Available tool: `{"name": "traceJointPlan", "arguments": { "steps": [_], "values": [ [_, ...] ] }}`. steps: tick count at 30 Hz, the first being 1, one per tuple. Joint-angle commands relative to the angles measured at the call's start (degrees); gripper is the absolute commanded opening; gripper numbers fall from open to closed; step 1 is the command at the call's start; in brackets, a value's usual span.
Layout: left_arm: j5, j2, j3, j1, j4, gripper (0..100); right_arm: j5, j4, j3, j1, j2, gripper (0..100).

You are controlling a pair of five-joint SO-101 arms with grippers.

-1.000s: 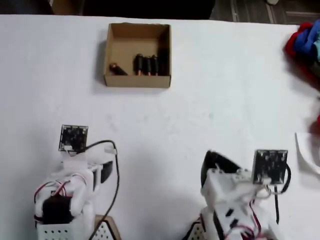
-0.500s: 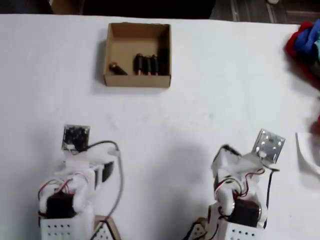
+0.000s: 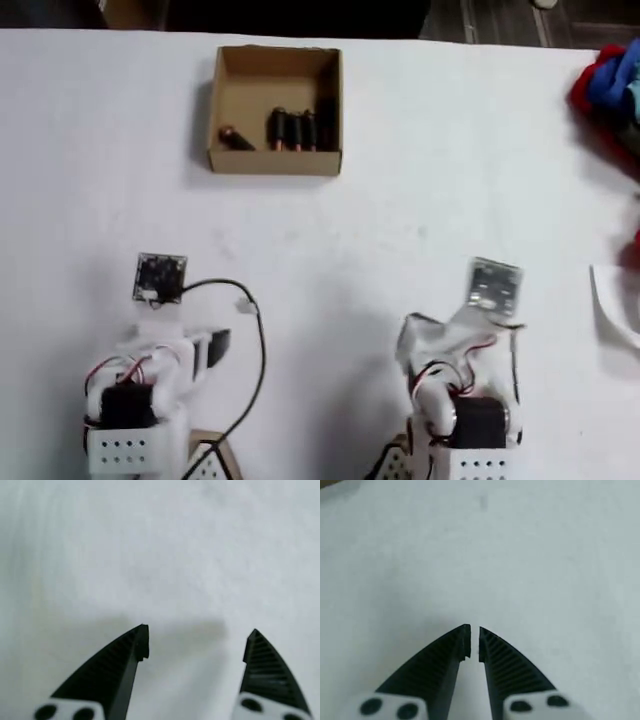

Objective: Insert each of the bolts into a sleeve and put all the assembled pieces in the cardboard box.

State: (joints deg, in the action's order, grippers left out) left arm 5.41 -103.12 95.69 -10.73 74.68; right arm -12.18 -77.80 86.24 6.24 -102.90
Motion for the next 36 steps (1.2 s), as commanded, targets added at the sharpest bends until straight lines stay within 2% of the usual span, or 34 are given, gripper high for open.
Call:
{"name": "traceJointPlan", "arguments": {
  "steps": [1, 4, 6, 9, 11, 14, 17, 23, 25, 28, 33, 36],
  "values": [
    [4.57, -1.49, 1.36, 0.35, -0.88, 32, 8.79, 0.22, -0.26, 7.69, -0.22, 2.4],
    [4.31, -1.49, 1.45, -0.62, -0.88, 32, 20.31, 0.31, -0.09, 7.25, -0.22, 2.4],
    [1.93, -1.49, 1.45, -1.76, -0.88, 31, 24.97, 0.48, 0.0, 5.67, -0.22, 2.4],
    [-5.98, -1.49, 1.45, -1.76, -0.97, 31, 24.97, 1.71, 1.85, 3.82, -0.22, 2.4],
    [-5.19, -1.49, 1.45, -1.76, -0.97, 31, 24.79, 2.42, 5.1, 3.12, -0.22, 2.4],
    [-1.23, -1.49, 1.45, -1.67, -0.97, 31, 20.4, 4.53, 10.11, 1.19, -0.31, 2.4],
    [-0.79, -1.49, 1.45, -0.26, -0.97, 31, 17.76, 4.44, 9.58, -1.01, -0.31, 2.4],
    [-0.88, -1.49, 1.45, 14.33, -0.97, 31, 17.85, 4.88, 10.73, -1.8, -0.22, 2.1],
    [-0.88, -1.49, 1.45, 16.97, -0.97, 31, 17.76, 5.14, 10.73, -1.8, -0.04, 2.0],
    [-0.88, -1.49, 1.45, 16.18, -0.97, 31, 17.76, 5.14, 10.73, -1.8, 0.04, 2.0],
    [-0.88, -1.49, 1.45, 8.35, -0.97, 31, 17.76, 5.14, 10.73, -1.8, 0.04, 2.0],
    [-0.62, -1.49, 1.45, 6.42, -0.97, 31, 17.76, 5.14, 10.73, -1.8, 0.04, 2.0]
  ]
}}
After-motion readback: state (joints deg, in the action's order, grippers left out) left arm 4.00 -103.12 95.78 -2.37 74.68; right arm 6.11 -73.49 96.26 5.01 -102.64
